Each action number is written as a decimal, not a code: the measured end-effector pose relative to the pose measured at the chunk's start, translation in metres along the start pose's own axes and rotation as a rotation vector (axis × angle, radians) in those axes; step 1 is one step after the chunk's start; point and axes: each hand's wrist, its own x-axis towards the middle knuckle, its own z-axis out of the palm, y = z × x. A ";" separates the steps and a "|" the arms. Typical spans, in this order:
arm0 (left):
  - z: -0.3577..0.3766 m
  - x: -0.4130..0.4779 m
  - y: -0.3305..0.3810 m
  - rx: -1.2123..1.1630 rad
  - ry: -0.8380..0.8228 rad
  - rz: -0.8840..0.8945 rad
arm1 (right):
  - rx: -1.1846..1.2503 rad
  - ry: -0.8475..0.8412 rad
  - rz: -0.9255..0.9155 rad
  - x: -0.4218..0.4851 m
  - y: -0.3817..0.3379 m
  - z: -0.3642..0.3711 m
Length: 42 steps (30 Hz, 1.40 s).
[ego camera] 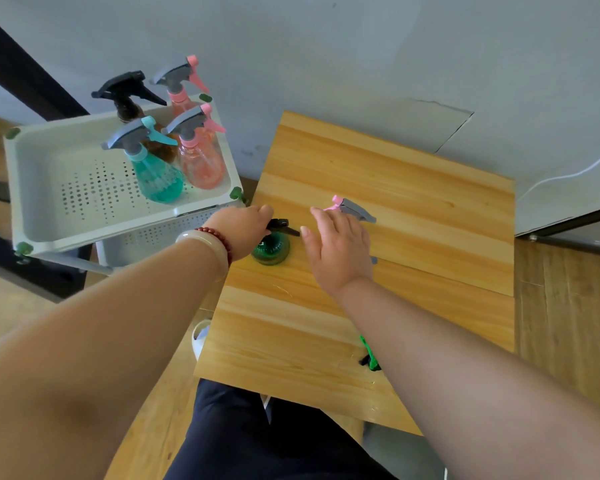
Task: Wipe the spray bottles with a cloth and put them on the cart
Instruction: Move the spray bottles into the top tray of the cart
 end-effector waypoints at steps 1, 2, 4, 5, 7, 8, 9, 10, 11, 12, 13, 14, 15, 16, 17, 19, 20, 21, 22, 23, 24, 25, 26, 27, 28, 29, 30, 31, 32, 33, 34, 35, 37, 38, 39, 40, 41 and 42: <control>-0.001 -0.005 -0.003 -0.041 0.020 -0.028 | -0.003 -0.014 0.000 0.000 -0.003 -0.001; -0.002 -0.009 -0.005 -0.084 0.039 -0.057 | -0.011 -0.022 -0.003 0.000 -0.006 -0.001; -0.005 -0.020 -0.010 -0.173 0.087 -0.111 | -0.031 -0.023 -0.024 0.001 -0.012 -0.003; -0.007 -0.025 -0.012 -0.201 0.112 -0.136 | -0.037 -0.021 -0.037 0.002 -0.016 -0.004; -0.011 -0.037 -0.017 -0.213 0.151 -0.177 | -0.041 -0.020 -0.066 0.004 -0.025 -0.006; -0.013 -0.042 -0.020 -0.208 0.167 -0.194 | -0.043 -0.021 -0.079 0.006 -0.031 -0.007; -0.016 -0.047 -0.024 -0.203 0.179 -0.213 | -0.044 -0.027 -0.091 0.008 -0.038 -0.008; -0.019 -0.053 -0.029 -0.196 0.188 -0.234 | -0.044 -0.032 -0.101 0.011 -0.044 -0.008; -0.021 -0.058 -0.034 -0.186 0.197 -0.256 | -0.044 -0.028 -0.114 0.014 -0.051 -0.008; -0.023 -0.064 -0.040 -0.177 0.205 -0.274 | -0.043 -0.019 -0.128 0.016 -0.058 -0.008; -0.026 -0.070 -0.047 -0.174 0.216 -0.291 | -0.038 -0.010 -0.141 0.020 -0.065 -0.007; -0.027 -0.077 -0.053 -0.185 0.231 -0.308 | -0.034 -0.010 -0.152 0.023 -0.072 -0.007; -0.028 -0.083 -0.060 -0.209 0.249 -0.328 | -0.035 -0.018 -0.160 0.026 -0.081 -0.007; -0.030 -0.091 -0.067 -0.238 0.271 -0.349 | -0.035 -0.023 -0.170 0.029 -0.089 -0.007; -0.031 -0.097 -0.074 -0.263 0.295 -0.367 | -0.030 -0.025 -0.184 0.032 -0.097 -0.006; -0.032 -0.111 -0.088 -0.299 0.355 -0.394 | -0.030 -0.028 -0.221 0.039 -0.113 -0.005; -0.033 -0.118 -0.095 -0.316 0.389 -0.405 | -0.041 -0.033 -0.243 0.043 -0.121 -0.005; -0.033 -0.124 -0.103 -0.332 0.422 -0.416 | -0.052 -0.041 -0.263 0.047 -0.128 -0.003; -0.034 -0.131 -0.111 -0.344 0.454 -0.430 | -0.063 -0.049 -0.283 0.051 -0.136 -0.002; -0.035 -0.136 -0.119 -0.354 0.483 -0.445 | -0.071 -0.053 -0.303 0.056 -0.143 -0.001; -0.037 -0.141 -0.127 -0.362 0.504 -0.462 | -0.074 -0.050 -0.318 0.060 -0.151 0.000; -0.039 -0.145 -0.135 -0.370 0.516 -0.479 | -0.072 -0.049 -0.330 0.065 -0.160 0.000; -0.041 -0.148 -0.143 -0.373 0.521 -0.495 | -0.070 -0.054 -0.339 0.069 -0.167 0.001; -0.042 -0.151 -0.151 -0.372 0.521 -0.508 | -0.067 -0.055 -0.349 0.073 -0.175 0.004; -0.043 -0.153 -0.159 -0.373 0.522 -0.520 | -0.066 -0.051 -0.360 0.076 -0.182 0.005; -0.043 -0.154 -0.167 -0.376 0.522 -0.529 | -0.060 -0.045 -0.367 0.078 -0.189 0.008; -0.043 -0.155 -0.175 -0.381 0.522 -0.535 | -0.054 -0.042 -0.370 0.082 -0.196 0.010; -0.043 -0.155 -0.183 -0.387 0.516 -0.538 | -0.050 -0.041 -0.370 0.086 -0.201 0.013; -0.042 -0.154 -0.190 -0.392 0.507 -0.540 | -0.049 -0.038 -0.372 0.089 -0.206 0.015; -0.043 -0.153 -0.198 -0.397 0.497 -0.542 | -0.051 -0.032 -0.375 0.094 -0.211 0.017; -0.043 -0.151 -0.205 -0.403 0.487 -0.543 | -0.057 -0.027 -0.377 0.097 -0.216 0.020; -0.043 -0.148 -0.213 -0.407 0.478 -0.544 | -0.063 -0.017 -0.381 0.101 -0.220 0.023; -0.044 -0.141 -0.227 -0.410 0.463 -0.547 | -0.072 0.015 -0.388 0.109 -0.228 0.029; -0.044 -0.137 -0.234 -0.407 0.457 -0.547 | -0.082 0.017 -0.382 0.112 -0.232 0.031; -0.044 -0.132 -0.241 -0.404 0.450 -0.545 | -0.094 0.002 -0.372 0.116 -0.236 0.034; -0.044 -0.127 -0.247 -0.401 0.441 -0.539 | -0.108 -0.011 -0.359 0.121 -0.239 0.036; -0.043 -0.122 -0.253 -0.399 0.429 -0.533 | -0.114 -0.014 -0.353 0.126 -0.241 0.038; -0.043 -0.118 -0.259 -0.399 0.417 -0.527 | -0.118 -0.010 -0.354 0.130 -0.245 0.040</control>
